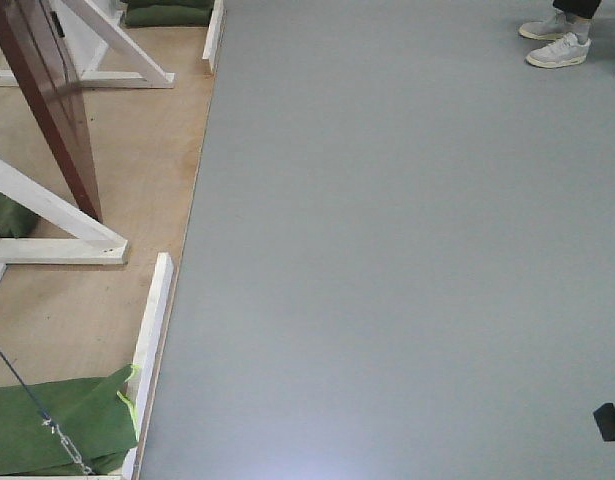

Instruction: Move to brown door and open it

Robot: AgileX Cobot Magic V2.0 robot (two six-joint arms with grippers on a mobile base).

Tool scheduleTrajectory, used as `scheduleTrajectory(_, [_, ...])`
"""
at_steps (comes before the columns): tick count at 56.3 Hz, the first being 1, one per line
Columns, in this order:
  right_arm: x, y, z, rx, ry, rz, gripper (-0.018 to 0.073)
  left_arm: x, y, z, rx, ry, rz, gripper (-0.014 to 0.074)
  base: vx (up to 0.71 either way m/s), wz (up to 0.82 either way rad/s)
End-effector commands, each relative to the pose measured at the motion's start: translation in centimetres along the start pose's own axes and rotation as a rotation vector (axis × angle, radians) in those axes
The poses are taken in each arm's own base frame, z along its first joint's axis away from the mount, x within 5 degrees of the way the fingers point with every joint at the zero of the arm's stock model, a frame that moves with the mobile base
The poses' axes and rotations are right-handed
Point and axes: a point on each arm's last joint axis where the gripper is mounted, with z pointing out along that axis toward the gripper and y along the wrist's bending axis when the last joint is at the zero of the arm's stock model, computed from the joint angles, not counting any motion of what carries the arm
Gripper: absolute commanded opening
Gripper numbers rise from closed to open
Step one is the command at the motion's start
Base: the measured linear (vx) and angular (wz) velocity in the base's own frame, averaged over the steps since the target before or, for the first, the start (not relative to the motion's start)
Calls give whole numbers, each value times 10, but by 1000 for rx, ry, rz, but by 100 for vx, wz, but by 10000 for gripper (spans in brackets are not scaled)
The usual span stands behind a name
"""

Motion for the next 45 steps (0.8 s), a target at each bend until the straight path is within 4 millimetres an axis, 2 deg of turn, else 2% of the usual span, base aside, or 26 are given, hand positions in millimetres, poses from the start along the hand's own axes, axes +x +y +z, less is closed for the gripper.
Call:
scheduleTrajectory(1, [-6,-1,-1,12,-87,-12,0,-14,2,-2,-16,-118,-9,-4,7,2])
scheduleTrajectory(28, [-6,-1,-1,12,-87,-12,0,-14,2,-2,-16,-118,-9,-4,13,-4])
scheduleTrajectory(45, [-6,-1,-1,12,-87,-12,0,-14,2,-2,-16,-118,-9,-4,22,20])
